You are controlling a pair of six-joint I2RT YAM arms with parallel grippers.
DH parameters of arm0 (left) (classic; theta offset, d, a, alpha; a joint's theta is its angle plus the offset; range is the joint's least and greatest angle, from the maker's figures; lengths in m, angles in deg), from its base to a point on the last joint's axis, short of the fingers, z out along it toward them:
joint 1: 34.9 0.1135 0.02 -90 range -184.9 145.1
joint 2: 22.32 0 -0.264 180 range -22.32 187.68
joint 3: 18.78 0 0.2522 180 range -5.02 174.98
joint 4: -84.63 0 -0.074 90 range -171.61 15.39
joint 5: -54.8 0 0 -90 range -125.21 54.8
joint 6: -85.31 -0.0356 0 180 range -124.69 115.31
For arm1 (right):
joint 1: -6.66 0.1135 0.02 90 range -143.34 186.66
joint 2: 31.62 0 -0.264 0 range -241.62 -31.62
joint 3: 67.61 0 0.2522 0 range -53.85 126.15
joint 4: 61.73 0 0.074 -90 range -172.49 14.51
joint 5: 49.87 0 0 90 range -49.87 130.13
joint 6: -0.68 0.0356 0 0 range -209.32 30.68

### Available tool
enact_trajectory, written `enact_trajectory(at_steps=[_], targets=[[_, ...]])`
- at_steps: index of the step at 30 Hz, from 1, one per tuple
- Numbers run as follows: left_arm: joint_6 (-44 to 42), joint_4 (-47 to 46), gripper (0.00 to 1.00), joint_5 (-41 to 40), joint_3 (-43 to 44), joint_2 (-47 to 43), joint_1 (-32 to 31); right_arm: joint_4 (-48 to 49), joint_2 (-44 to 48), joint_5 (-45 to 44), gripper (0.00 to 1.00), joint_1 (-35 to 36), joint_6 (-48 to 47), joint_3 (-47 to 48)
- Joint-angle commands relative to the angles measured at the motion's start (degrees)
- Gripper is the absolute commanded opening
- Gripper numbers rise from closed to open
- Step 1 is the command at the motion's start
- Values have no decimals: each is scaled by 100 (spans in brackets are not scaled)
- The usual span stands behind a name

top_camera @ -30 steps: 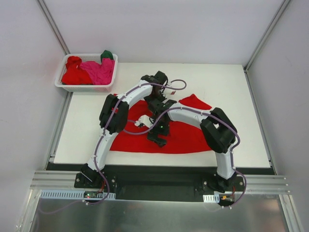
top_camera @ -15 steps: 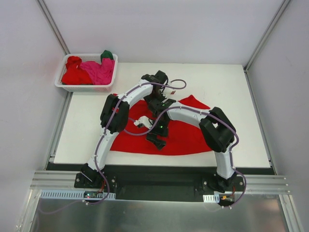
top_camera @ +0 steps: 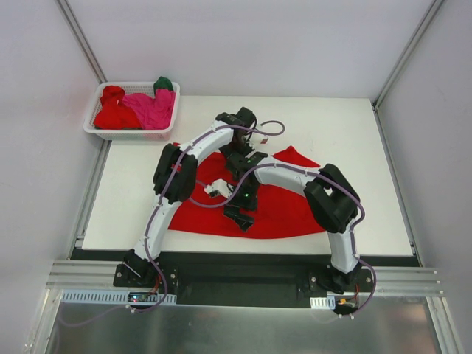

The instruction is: Fold and stack the t-shirts

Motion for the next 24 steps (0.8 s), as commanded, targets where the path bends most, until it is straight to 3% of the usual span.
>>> enact_trajectory(at_steps=[1,8,16,24], targets=[[-130,145,99,215,-106,-553,-47,107,364,-441,100,135,53,92],[-543,277,99,187,-44,-1265,-109,476,891,-1697,100,47,687,267],[-825,365,99,363,307,-1907,-258,222,1287,-2225,96,-32,494,443],[-834,365,99,1251,1035,-1417,-337,-147,1497,-3227,96,-778,160,136]])
